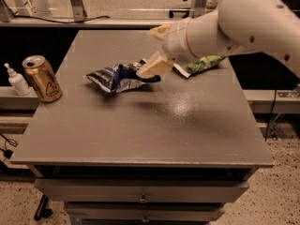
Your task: Move blue chip bag near orange can
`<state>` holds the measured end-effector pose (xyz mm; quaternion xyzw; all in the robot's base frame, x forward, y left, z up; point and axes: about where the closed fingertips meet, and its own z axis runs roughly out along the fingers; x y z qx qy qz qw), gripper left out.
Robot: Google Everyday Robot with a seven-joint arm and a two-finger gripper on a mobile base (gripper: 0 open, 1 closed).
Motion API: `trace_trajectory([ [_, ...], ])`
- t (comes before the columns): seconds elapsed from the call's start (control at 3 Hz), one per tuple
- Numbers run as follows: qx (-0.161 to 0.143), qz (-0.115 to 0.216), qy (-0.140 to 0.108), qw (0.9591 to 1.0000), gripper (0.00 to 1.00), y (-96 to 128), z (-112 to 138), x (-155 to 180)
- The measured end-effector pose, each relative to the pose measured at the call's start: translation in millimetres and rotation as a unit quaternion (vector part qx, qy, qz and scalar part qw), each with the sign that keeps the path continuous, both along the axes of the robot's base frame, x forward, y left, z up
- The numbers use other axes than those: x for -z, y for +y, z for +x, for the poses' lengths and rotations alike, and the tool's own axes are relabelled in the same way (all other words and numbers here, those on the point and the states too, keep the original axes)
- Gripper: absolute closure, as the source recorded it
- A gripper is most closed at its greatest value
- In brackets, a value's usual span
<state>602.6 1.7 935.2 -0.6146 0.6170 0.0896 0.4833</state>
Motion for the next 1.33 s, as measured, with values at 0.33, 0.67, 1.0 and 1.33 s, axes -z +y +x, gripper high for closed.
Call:
trace_trajectory([
  [0.33, 0.006, 0.009, 0.012, 0.9999, 0.04, -20.8, -6.7, -6.4],
  [0.67, 0.002, 0.02, 0.03, 0.9994, 0.0, -24.6, -13.9, -2.2],
  [1.0, -0.014, 0.037, 0.046, 0.9982, 0.0, -8.2, -19.7, 5.7],
  [1.33, -0.034, 0.056, 0.056, 0.9963, 0.0, 20.6, -19.1, 11.3],
])
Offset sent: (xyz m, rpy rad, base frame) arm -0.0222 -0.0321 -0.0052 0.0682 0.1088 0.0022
